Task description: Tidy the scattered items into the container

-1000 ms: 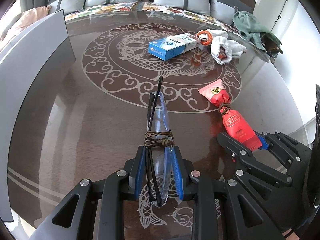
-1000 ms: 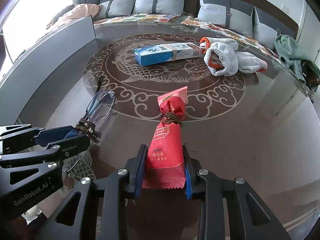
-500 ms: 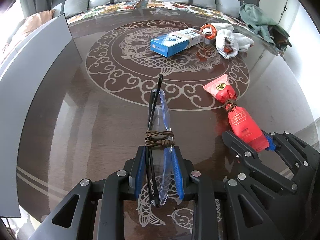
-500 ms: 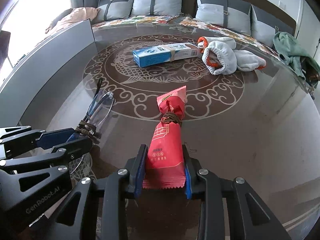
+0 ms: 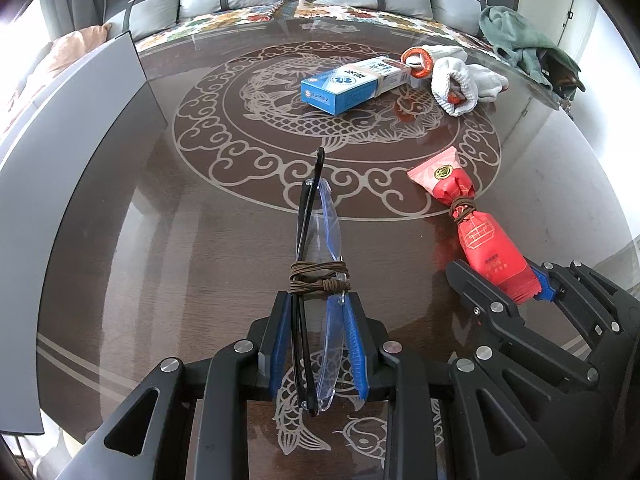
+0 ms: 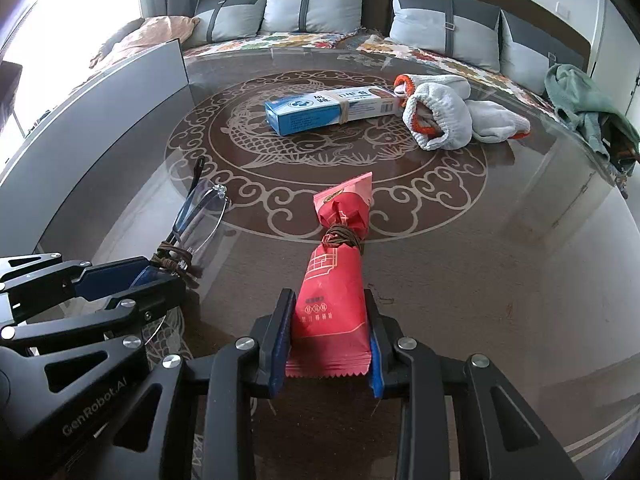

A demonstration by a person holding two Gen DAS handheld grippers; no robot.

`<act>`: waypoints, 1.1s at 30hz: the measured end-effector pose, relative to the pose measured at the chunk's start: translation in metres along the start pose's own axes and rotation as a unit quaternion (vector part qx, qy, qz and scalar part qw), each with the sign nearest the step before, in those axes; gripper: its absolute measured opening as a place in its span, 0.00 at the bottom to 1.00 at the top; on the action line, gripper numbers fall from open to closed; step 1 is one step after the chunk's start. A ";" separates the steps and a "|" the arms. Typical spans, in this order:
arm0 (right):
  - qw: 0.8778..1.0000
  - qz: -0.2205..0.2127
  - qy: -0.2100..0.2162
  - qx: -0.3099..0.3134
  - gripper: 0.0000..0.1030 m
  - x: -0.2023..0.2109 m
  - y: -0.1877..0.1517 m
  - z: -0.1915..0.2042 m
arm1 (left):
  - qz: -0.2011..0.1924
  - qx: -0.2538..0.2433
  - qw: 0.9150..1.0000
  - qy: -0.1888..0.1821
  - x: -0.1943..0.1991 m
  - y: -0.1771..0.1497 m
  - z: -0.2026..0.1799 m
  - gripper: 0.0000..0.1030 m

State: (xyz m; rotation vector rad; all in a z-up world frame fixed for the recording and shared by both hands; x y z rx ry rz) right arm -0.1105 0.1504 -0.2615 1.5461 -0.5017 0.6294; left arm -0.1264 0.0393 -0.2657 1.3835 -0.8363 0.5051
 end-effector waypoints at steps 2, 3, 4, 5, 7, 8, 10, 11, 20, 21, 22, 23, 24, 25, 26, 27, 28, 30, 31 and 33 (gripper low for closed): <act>1.000 0.000 0.000 0.000 0.31 0.000 0.000 0.000 | 0.000 -0.002 1.000 0.001 0.000 0.000 0.000 0.26; 1.000 -0.001 -0.001 0.001 0.31 0.000 0.000 0.000 | 0.000 -0.002 1.000 0.001 0.000 0.000 0.000 0.26; 1.000 -0.001 -0.001 0.001 0.31 0.000 0.000 0.000 | 0.000 -0.003 1.000 0.002 0.000 0.000 0.000 0.26; 1.000 -0.001 -0.001 0.002 0.31 0.000 0.000 0.000 | 0.000 -0.003 1.000 0.002 0.000 0.000 -0.001 0.26; 1.000 -0.001 -0.001 0.002 0.31 0.000 0.000 0.000 | 0.001 -0.003 1.000 0.002 0.000 -0.001 -0.001 0.26; 1.000 -0.001 -0.001 0.002 0.31 0.001 0.000 0.000 | 0.001 -0.003 1.000 0.003 0.000 -0.001 -0.001 0.26; 1.000 -0.002 -0.001 0.002 0.31 0.001 0.000 0.000 | 0.001 -0.004 1.000 0.003 0.001 -0.001 -0.001 0.26; 1.000 -0.002 -0.001 0.002 0.31 0.001 0.000 0.000 | 0.001 -0.004 1.000 0.003 0.001 -0.001 -0.002 0.26; 1.000 -0.002 -0.001 0.002 0.31 0.001 0.000 0.001 | 0.001 -0.006 1.000 0.003 0.001 -0.001 0.000 0.26; 1.000 -0.002 -0.001 0.002 0.31 0.001 0.000 0.001 | 0.001 -0.006 1.000 0.003 0.001 -0.001 0.000 0.26; 1.000 -0.002 -0.001 0.002 0.31 0.001 0.000 0.001 | 0.001 -0.006 1.000 0.003 0.001 -0.001 0.000 0.26; 1.000 -0.003 -0.001 0.002 0.31 0.000 0.000 0.001 | 0.001 -0.006 1.000 0.003 0.001 -0.001 0.000 0.26; 1.000 -0.003 -0.001 0.001 0.31 0.000 -0.001 0.001 | 0.001 -0.006 1.000 0.003 0.001 -0.001 0.000 0.26; 1.000 -0.003 -0.002 0.001 0.31 0.000 -0.001 0.002 | 0.001 -0.006 1.000 0.003 0.001 -0.001 0.000 0.26; 1.000 -0.003 -0.002 0.001 0.31 0.000 -0.001 0.002 | 0.001 -0.007 1.000 0.003 0.001 -0.001 0.000 0.26; 1.000 -0.003 -0.001 0.001 0.31 0.000 -0.001 0.002 | 0.001 -0.005 1.000 0.002 0.002 -0.001 0.001 0.26; 1.000 -0.002 -0.001 0.001 0.31 0.000 -0.001 0.002 | 0.002 -0.001 1.000 -0.001 0.003 -0.002 0.002 0.26; 1.000 0.000 0.001 0.001 0.31 -0.001 -0.001 0.002 | 0.003 0.006 1.000 -0.006 0.005 -0.003 0.004 0.26; 1.000 0.002 0.002 0.000 0.31 -0.001 0.000 0.001 | 0.004 0.010 1.000 -0.009 0.006 -0.004 0.006 0.26; 1.000 0.006 0.006 -0.004 0.30 -0.001 0.000 0.000 | 0.006 0.018 1.000 -0.014 0.008 -0.005 0.008 0.25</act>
Point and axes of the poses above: each gripper's, at about its wrist camera, not at the fingertips, and x roughly against the way its jaws point, z to its left, y to its top, the point moved 9 cm from there along -x, roughly the way its jaws point, and after that the axes turned 14 degrees about -z, right-handed, at the moved point
